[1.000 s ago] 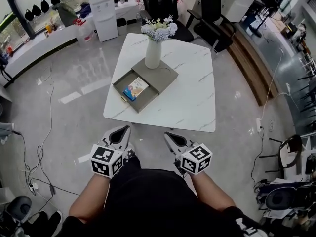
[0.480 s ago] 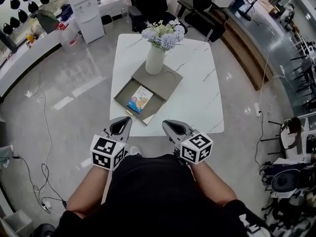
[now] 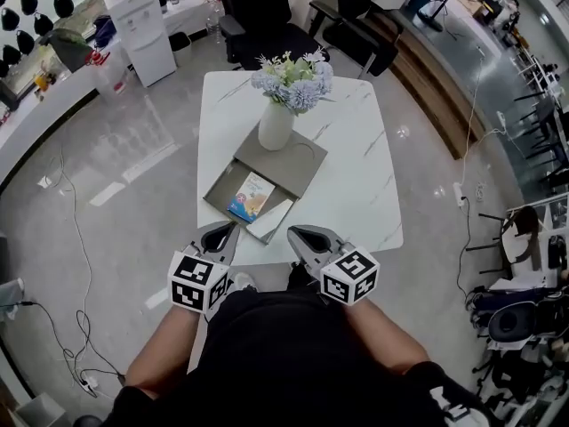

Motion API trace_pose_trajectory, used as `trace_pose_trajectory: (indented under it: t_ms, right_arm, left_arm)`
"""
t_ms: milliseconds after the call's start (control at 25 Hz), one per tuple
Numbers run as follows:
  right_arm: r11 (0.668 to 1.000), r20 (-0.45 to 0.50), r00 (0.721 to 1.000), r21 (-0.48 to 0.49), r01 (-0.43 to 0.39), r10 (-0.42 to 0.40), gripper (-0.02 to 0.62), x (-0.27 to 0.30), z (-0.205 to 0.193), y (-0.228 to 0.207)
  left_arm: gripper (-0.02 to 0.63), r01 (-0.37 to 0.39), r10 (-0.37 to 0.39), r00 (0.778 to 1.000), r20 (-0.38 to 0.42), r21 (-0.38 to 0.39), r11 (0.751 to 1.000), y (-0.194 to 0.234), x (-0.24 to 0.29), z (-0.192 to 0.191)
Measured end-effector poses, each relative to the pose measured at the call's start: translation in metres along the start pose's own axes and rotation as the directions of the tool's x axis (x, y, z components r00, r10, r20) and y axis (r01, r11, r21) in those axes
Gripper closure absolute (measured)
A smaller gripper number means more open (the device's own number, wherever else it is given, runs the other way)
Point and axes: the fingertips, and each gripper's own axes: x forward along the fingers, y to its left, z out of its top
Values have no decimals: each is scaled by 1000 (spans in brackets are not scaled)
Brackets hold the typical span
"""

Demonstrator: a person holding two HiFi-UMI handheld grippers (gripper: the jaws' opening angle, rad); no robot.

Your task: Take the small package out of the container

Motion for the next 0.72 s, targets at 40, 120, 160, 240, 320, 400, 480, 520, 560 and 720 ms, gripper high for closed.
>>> trace_pose_trajectory:
  t_ms: [40,120,160,240,320,400,480,520,560,720]
  right_arm:
    - [1000,2,1000,-15,-7,7,595,0,3,-1]
    - [999,0,1000,-41,-23,23,595,2,7,-6]
    - [998,-3,999,-50,-32,32,595,3,8,-10]
    - [997,-11,999,-57,-48,48,595,3,10,-19]
    - [996,-11,998,-63,-63,63,595,1,16,-25]
    - [994,-4,997,-81,-79,79,595,0,24,-29]
    - [991,-3,996,-96,-94,94,595,1,30,-35]
    - [990,-5,995,-101,-101,101,595,1,32,-37]
    - [989,-6,994,-105,-107,107,595,0,34,-38]
    - [983,3,990,-124,-138,139,595,-2,38,-38]
  left_arm:
    - [603,-5,5,1000,2,1,1000,0,2,1]
    - [603,-21,21,1000,8,8,1000,1,7,4]
    - [603,-33,33,999,12,9,999,2,9,5]
    - [603,-58,58,998,19,0,998,2,12,8]
    - [603,-74,74,997,23,-3,997,-1,13,10]
    - [603,-96,95,995,24,19,995,-3,15,14]
    - [603,-136,135,991,23,37,990,1,19,18]
    - [603,-156,156,988,24,36,987,3,20,20]
    - [603,-173,172,985,26,31,985,5,21,22]
    - [603,-201,200,979,32,37,979,1,24,25]
